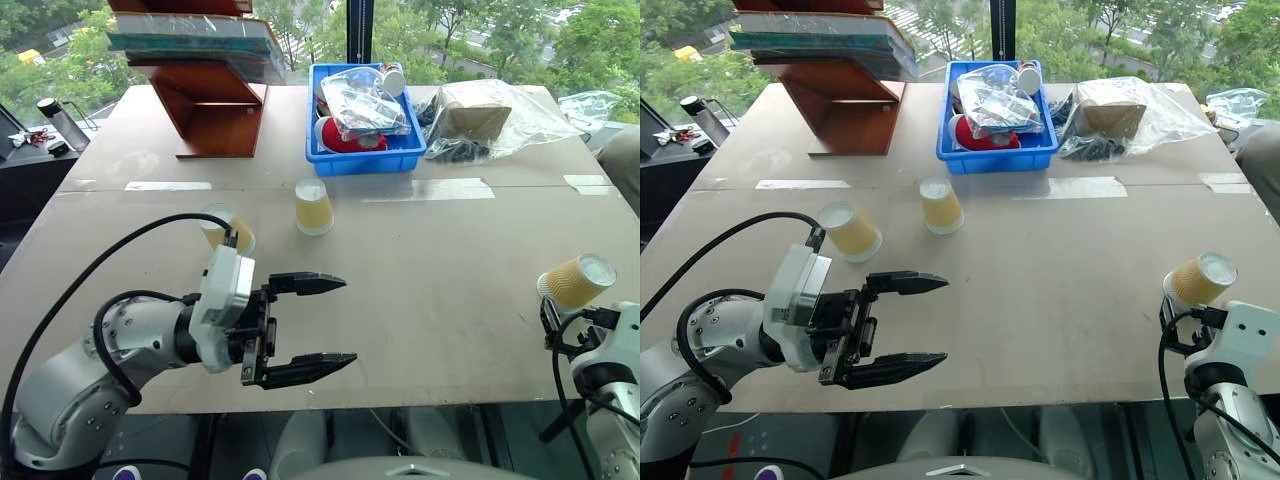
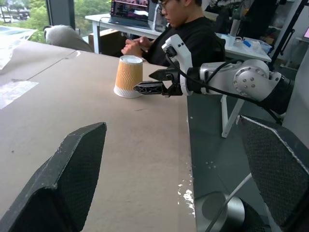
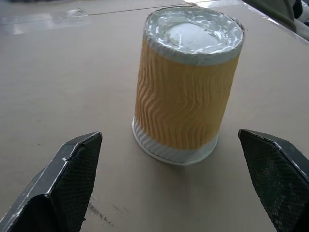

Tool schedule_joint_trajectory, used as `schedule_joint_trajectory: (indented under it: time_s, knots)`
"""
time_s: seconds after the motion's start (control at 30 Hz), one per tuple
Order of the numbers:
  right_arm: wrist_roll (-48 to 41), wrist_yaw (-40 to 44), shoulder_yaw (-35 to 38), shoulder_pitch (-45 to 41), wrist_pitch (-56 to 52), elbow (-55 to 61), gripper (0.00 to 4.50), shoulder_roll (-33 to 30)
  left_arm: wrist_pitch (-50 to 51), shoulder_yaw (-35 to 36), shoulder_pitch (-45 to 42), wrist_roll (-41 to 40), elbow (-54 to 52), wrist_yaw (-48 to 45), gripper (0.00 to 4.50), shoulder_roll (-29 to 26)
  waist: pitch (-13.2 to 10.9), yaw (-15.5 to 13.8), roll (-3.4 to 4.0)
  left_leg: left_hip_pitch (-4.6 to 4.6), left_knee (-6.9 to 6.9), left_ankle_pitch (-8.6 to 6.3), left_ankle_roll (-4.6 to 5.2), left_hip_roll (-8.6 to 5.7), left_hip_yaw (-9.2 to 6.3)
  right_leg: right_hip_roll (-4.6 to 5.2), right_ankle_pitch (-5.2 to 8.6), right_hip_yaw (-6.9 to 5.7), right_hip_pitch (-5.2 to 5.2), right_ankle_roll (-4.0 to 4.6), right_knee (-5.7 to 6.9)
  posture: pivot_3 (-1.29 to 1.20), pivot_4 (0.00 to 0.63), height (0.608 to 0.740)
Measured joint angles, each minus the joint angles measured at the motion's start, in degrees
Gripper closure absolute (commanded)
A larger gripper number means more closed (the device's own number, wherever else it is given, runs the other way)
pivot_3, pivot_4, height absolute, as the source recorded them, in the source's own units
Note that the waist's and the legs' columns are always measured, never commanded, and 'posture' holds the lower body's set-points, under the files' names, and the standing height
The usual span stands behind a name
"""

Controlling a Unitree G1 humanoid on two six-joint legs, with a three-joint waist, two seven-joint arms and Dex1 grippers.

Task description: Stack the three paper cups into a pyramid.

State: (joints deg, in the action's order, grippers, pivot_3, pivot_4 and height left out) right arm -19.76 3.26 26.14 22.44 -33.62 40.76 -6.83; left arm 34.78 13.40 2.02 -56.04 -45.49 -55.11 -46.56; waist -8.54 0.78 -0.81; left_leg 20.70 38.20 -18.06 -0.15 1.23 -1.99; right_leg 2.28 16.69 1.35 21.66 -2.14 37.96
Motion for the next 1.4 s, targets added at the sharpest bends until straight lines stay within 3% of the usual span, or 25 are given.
schedule_joint_trajectory:
  time_s: [0.5,1.33,1.37,1.4]
  knots:
    - [-1.12,-2.06,1.64,-11.14,-4.81,-3.22,0.0,-5.41,2.36,-2.82,-7.81,-1.25,1.47,6.75,0.05,-0.1,0.0,0.07,0.01,0.02,0.0,0.0,0.01,-0.02,0.0,-0.02,-0.01,-0.07,0.0,-0.01,0.0,0.0,0.15,0.74]
    - [0.8,-4.96,1.13,-14.16,-5.67,-5.34,0.0,-5.63,-2.39,-2.66,2.7,3.1,1.1,2.36,0.05,-0.55,-0.02,0.03,0.03,0.01,-0.01,-0.01,0.02,-0.01,0.01,-0.01,0.0,-0.06,0.01,-0.01,0.0,0.0,0.15,0.74]
    - [0.83,-4.98,1.08,-14.2,-5.59,-5.34,0.53,-5.49,-2.62,-2.65,2.74,3.11,1.1,2.36,0.0,-0.55,-0.02,0.03,0.03,0.01,-0.01,-0.01,0.01,-0.01,0.01,-0.01,0.0,-0.06,0.01,-0.01,0.0,0.0,0.15,0.74]
    - [0.87,-4.98,1.08,-14.2,-5.47,-5.35,0.77,-5.32,-2.67,-2.63,2.77,3.11,1.1,2.36,0.0,-0.56,-0.02,0.03,0.03,0.01,-0.01,-0.01,0.02,-0.01,0.01,-0.01,0.0,-0.06,0.01,-0.01,0.0,0.0,0.15,0.74]
